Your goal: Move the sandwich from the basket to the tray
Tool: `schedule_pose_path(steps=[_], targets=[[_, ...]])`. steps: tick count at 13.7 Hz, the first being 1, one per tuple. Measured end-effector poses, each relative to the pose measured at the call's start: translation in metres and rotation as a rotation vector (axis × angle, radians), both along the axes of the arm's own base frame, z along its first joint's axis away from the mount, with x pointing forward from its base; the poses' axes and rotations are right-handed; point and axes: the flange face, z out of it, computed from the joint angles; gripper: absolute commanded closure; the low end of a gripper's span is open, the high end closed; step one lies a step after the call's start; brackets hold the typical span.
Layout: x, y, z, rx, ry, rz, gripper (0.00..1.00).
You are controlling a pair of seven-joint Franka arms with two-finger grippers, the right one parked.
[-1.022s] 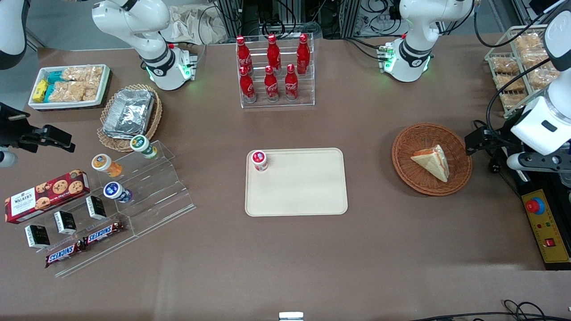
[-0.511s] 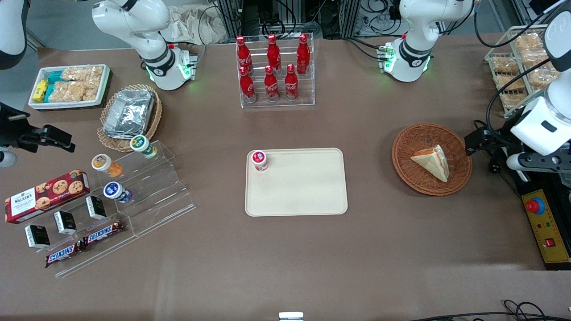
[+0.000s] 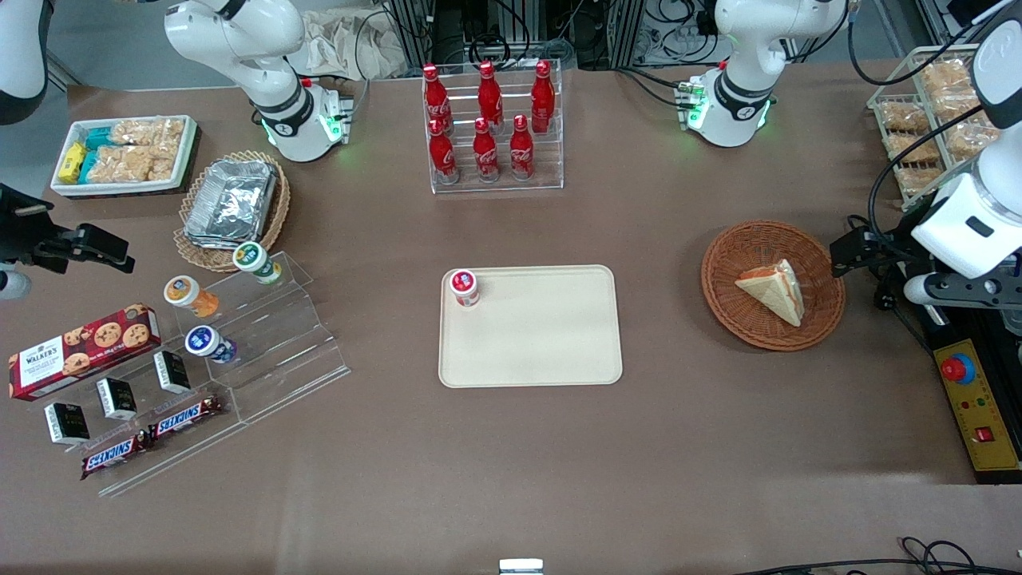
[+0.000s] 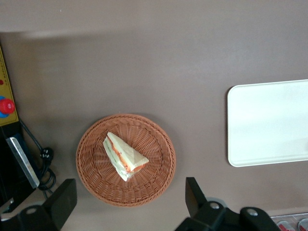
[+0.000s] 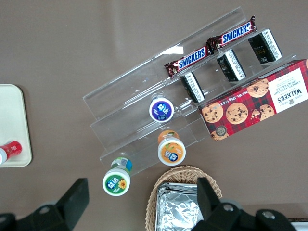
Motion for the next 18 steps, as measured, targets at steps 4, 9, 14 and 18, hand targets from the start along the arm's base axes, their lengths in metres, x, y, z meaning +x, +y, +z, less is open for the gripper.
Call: schedule_pose_path(steps=[4,9,14,18], targets=[[-0.007,0.000,-0.006,0.010,0.038,0.083,0.00],[-0.028,-0.001,-0.049,0.020,0.006,0.326,0.00],[-0.055,0.001,-0.131,0.039,0.020,0.659,0.00],[-0.080,0.007,-0.217,0.046,0.023,0.853,0.00]])
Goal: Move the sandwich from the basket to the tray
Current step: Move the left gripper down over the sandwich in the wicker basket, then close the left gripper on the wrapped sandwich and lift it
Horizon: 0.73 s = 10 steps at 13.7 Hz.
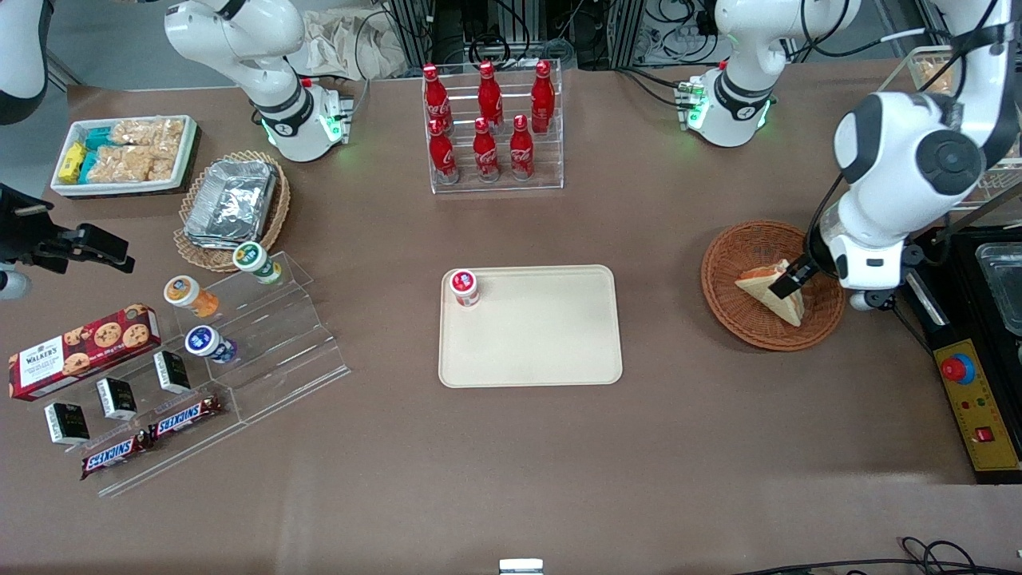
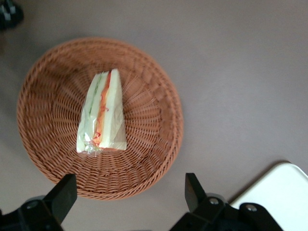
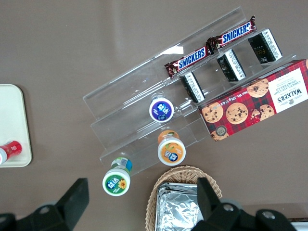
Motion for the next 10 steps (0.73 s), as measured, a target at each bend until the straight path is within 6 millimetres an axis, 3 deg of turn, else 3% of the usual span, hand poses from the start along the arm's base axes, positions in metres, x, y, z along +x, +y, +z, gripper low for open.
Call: schedule_pose_path(steps=[6,10], targets=[[-0.037,0.013,-0.074,0.002,-0.008,0.104,0.00],[-0.047,0.029,-0.099,0.008,0.030,0.145,0.00]])
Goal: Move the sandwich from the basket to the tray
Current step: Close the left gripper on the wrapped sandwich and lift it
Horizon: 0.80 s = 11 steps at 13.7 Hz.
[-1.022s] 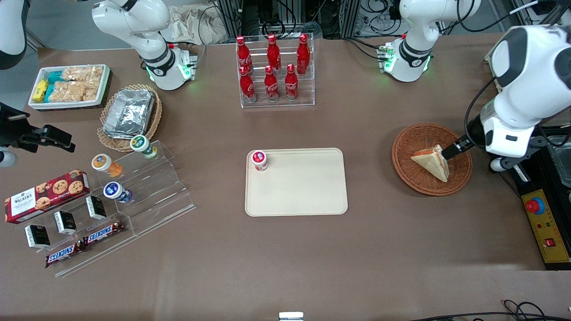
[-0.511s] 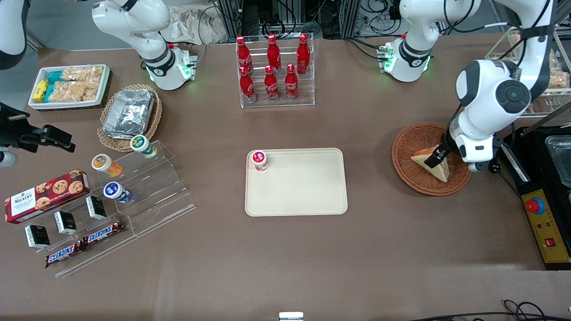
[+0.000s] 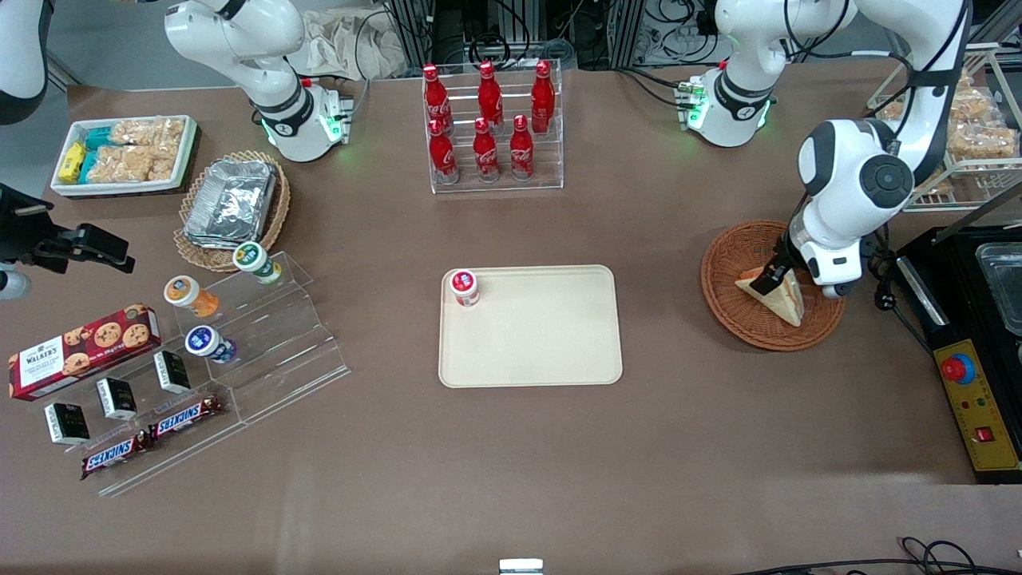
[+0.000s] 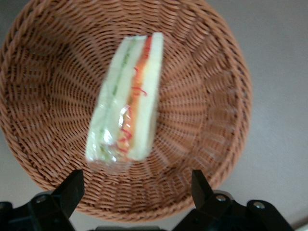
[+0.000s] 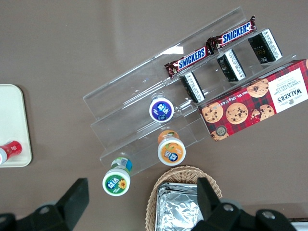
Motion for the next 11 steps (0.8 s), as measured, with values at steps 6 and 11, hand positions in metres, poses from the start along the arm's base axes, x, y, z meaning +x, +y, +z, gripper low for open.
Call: schedule_pose_path(steps=[6,11], targets=[[-0.001,0.025,-0.040,0.008,0.042,0.038,0.00],[0.001,0.026,-0.058,0.007,0.058,0.040,0.61]])
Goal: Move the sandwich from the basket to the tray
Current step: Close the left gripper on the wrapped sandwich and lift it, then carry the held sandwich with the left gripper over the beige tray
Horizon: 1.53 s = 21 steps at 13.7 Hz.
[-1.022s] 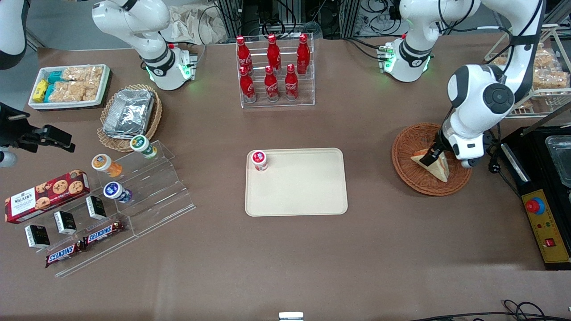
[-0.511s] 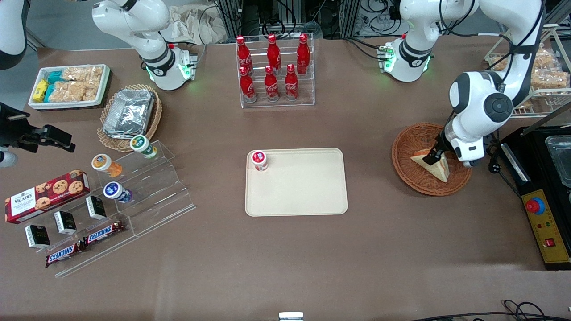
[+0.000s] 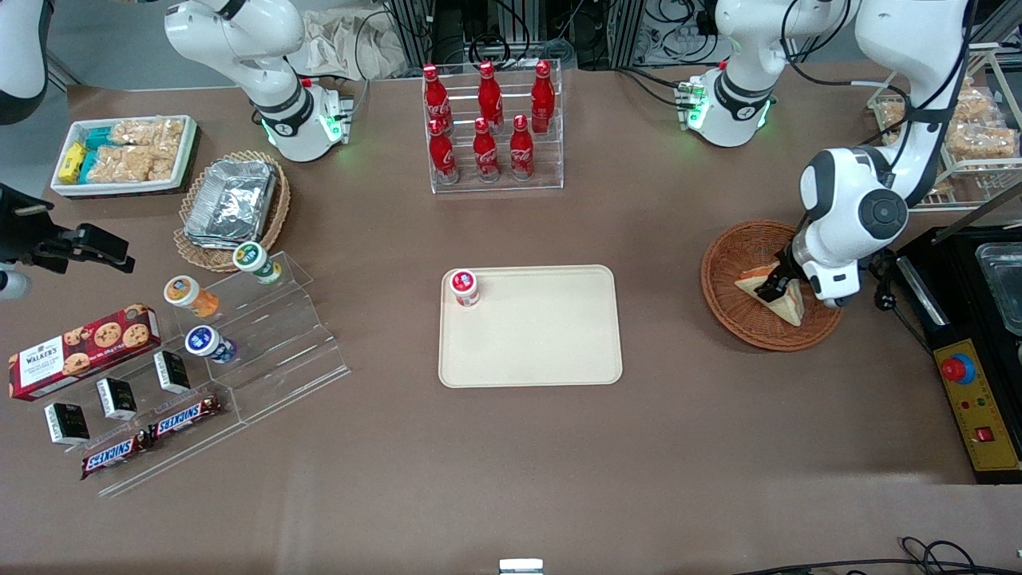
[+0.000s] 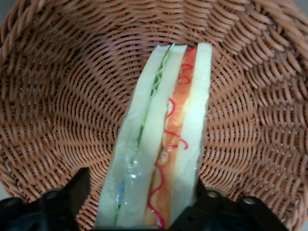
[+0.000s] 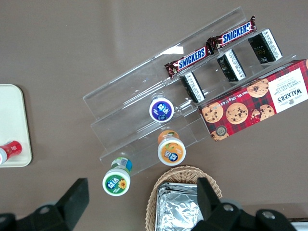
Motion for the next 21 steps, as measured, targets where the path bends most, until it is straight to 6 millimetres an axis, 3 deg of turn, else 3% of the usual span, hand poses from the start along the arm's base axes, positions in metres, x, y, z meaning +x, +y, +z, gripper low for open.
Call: schedule_pose_path(steps=[2,8,11,14,17,19,21], targets=[[0.003,0.000,0.003,0.001,-0.012,-0.002,0.69],[0.016,0.000,0.022,0.014,-0.065,-0.022,0.68],[0.023,-0.002,0.052,0.055,-0.087,-0.067,0.68],[0.033,-0.011,0.096,0.088,-0.072,-0.101,0.68],[0.059,-0.042,0.156,0.106,-0.042,-0.152,0.68],[0.075,-0.079,0.194,0.107,-0.053,-0.210,0.68],[0.083,-0.119,0.212,0.097,-0.062,-0.288,0.68]])
